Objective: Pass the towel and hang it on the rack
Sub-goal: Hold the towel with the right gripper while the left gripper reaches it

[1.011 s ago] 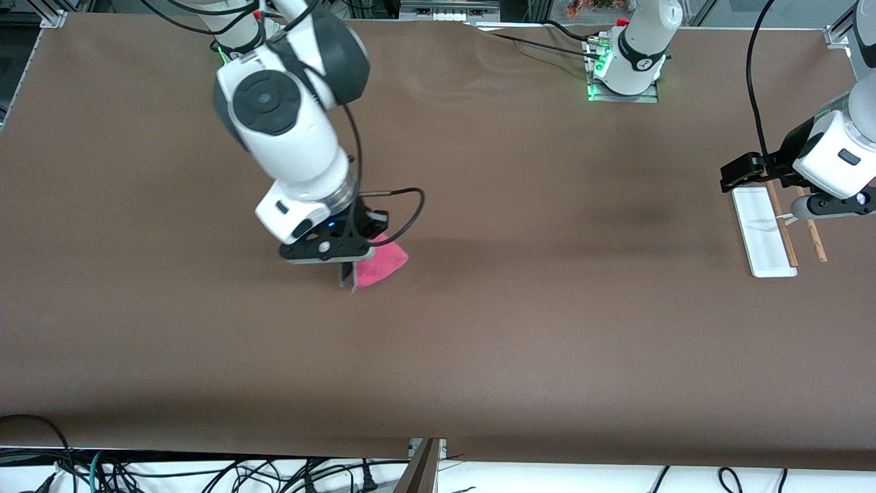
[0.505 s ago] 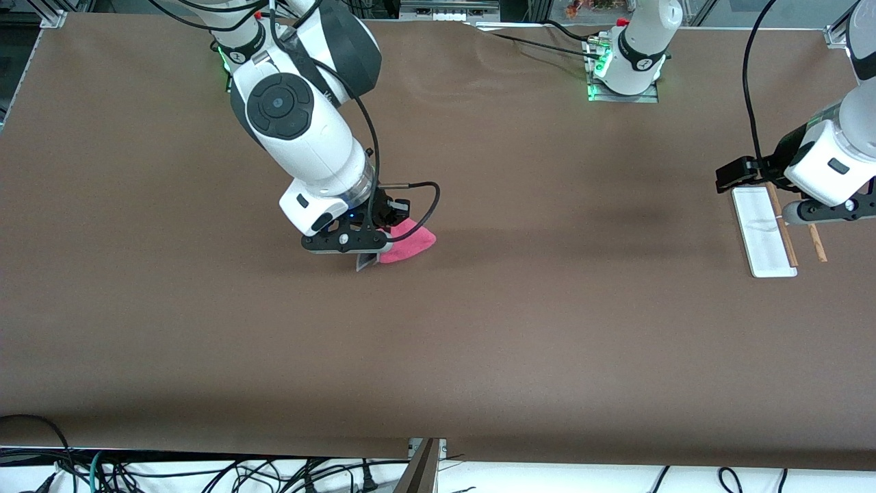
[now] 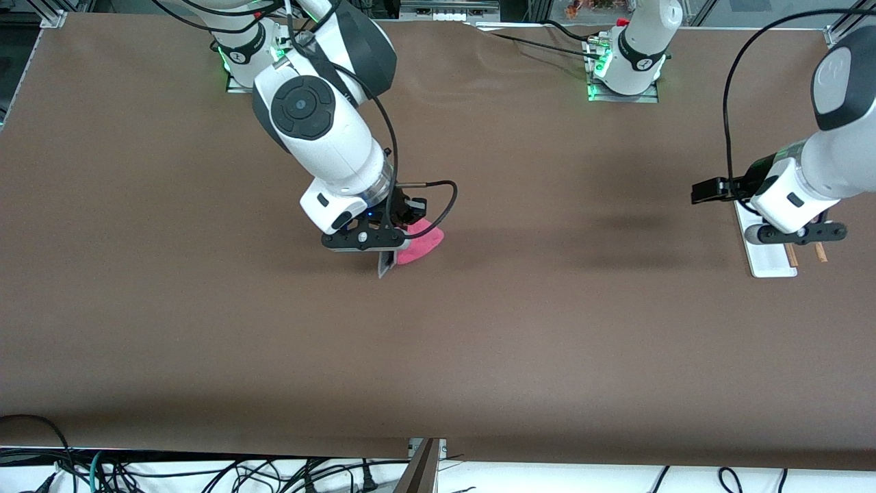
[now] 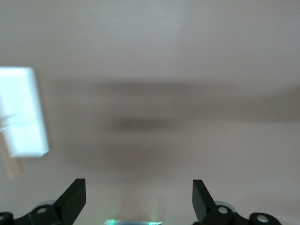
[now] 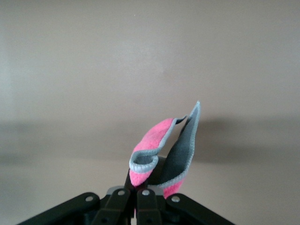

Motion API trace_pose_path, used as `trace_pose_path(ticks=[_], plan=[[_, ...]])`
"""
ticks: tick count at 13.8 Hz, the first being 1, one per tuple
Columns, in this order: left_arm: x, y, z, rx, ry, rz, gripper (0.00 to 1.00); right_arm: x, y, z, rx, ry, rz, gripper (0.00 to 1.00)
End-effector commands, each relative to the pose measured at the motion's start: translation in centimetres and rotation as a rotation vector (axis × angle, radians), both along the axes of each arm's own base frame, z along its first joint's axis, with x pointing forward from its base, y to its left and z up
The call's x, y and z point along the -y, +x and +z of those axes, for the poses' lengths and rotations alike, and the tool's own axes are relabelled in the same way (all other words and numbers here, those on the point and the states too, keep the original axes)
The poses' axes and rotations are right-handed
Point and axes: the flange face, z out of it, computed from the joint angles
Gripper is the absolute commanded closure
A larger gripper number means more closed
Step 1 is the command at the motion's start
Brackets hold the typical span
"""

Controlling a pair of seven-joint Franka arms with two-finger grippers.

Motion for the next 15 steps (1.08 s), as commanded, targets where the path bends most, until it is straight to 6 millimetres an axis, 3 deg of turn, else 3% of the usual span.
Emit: trace_pose_path(ticks=[1, 3, 8, 11, 13, 15], plan=[[-2.4, -0.9, -5.9, 0.113, -0.190, -0.055, 0.00, -0.9, 0.0, 0.4, -0.005, 0.029, -0.018, 1.00], [-0.5, -1.4, -9.5, 0.174, -0.262, -0.055, 0.00, -0.9, 0.0, 0.2, -0.007, 0.029, -0.019, 1.00], [9.4, -2.3, -15.4, 0.339, -0.378, -0.255, 0.00, -1.2, -0.3, 0.3, -0.023, 0.035, -0.022, 1.00], [16.2, -2.6, -17.9, 0.384, -0.409, -0.311, 0.00, -2.0, -1.0, 0.5, -0.047, 0.053, -0.042, 1.00], [22.1, -3.9, -19.2, 0.423, -0.427, -0.363, 0.00, -4.0, -2.7, 0.4, -0.052, 0.052, -0.010, 1.00], [26.4, -4.9, -20.8, 0.461, -0.441, -0.397, 0.00, -5.8, -4.4, 0.8, -0.045, 0.051, 0.023, 1.00]])
